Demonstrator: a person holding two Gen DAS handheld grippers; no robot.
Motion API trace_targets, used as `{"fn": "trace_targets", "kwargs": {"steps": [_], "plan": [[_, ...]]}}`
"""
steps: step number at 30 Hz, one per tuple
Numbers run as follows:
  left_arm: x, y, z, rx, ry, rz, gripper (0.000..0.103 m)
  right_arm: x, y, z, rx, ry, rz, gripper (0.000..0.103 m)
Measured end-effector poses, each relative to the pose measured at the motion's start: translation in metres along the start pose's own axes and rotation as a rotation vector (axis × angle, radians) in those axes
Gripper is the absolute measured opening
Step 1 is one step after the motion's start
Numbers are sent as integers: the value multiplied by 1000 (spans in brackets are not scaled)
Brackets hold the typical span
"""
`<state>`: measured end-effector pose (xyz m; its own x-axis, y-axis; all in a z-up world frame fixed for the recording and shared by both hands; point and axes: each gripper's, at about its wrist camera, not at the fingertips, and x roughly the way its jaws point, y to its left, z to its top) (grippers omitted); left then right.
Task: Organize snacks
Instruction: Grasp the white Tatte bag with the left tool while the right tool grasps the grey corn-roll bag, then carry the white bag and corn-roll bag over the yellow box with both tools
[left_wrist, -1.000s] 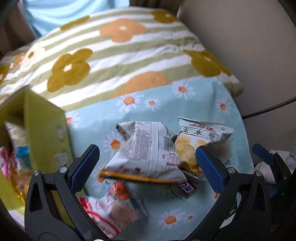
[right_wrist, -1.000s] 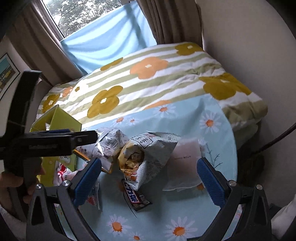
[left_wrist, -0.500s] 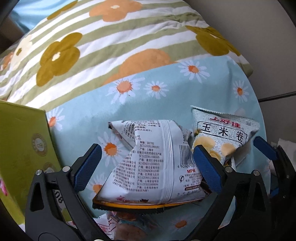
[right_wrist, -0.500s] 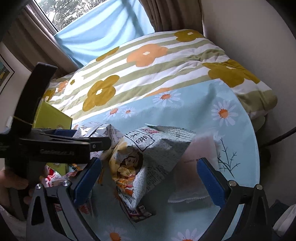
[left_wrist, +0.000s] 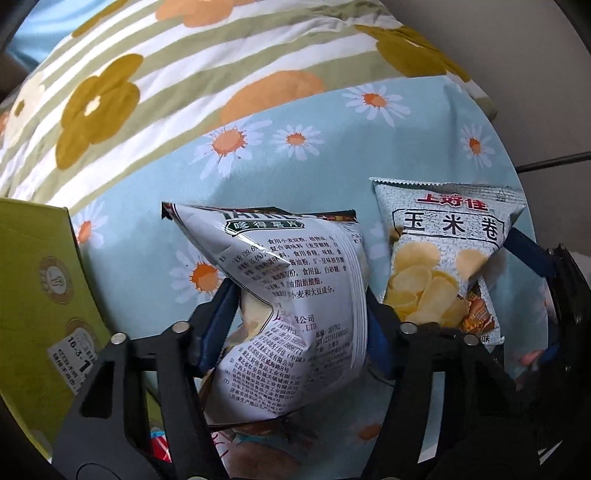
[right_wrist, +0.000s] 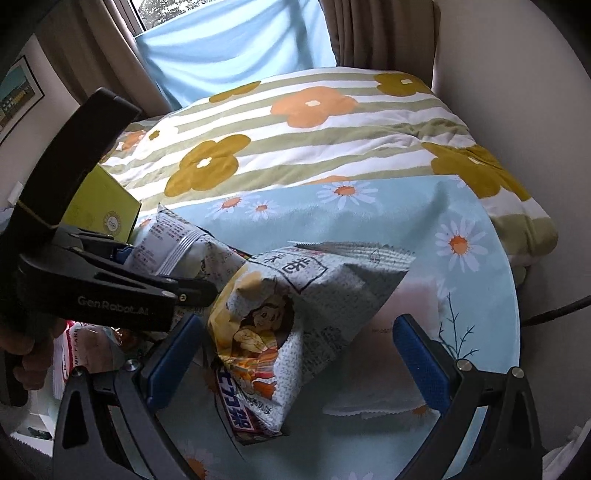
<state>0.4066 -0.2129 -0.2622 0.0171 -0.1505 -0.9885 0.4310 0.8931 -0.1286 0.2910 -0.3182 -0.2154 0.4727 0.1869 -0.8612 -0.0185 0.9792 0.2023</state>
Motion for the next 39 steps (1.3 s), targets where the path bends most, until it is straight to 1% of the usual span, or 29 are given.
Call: {"fn": "trace_targets", "kwargs": {"steps": [8, 12, 16, 18, 19, 21, 22, 23, 26, 29, 35, 39], "plan": [[-16, 10, -5, -21, -48, -1, 55, 2, -6, 7, 21, -20, 31, 103], [-27, 15, -6, -26, -76, 20, 55, 9, -8, 9, 25, -25, 61, 103], [-33, 19, -6, -36, -89, 24, 55, 16, -5, 12, 9, -22, 69, 102], [-35, 21, -7, -41, -91, 21, 55, 21, -1, 12, -8, -12, 62, 95], [-35, 22, -7, -43, -93, 21, 55, 22, 1, 12, -19, -9, 59, 86], [-36, 23, -8, -50, -97, 17, 55, 24, 6, 12, -49, -10, 59, 79], [-37, 24, -8, -55, -98, 15, 55, 23, 8, 11, -59, -17, 52, 72], [-36, 23, -8, -59, -99, 14, 55, 23, 9, 11, -68, -20, 46, 69], [-38, 24, -10, -62, -101, 13, 55, 24, 8, 9, -63, -26, 52, 63], [-44, 22, -13, -65, -112, 8, 55, 17, 5, 9, -49, -47, 42, 61], [-60, 17, -20, -75, -144, -19, 55, -11, 1, 10, -20, -110, 60, 60], [-80, 12, -25, -84, -193, -27, 55, -35, -2, 14, -16, -148, 49, 60]]}}
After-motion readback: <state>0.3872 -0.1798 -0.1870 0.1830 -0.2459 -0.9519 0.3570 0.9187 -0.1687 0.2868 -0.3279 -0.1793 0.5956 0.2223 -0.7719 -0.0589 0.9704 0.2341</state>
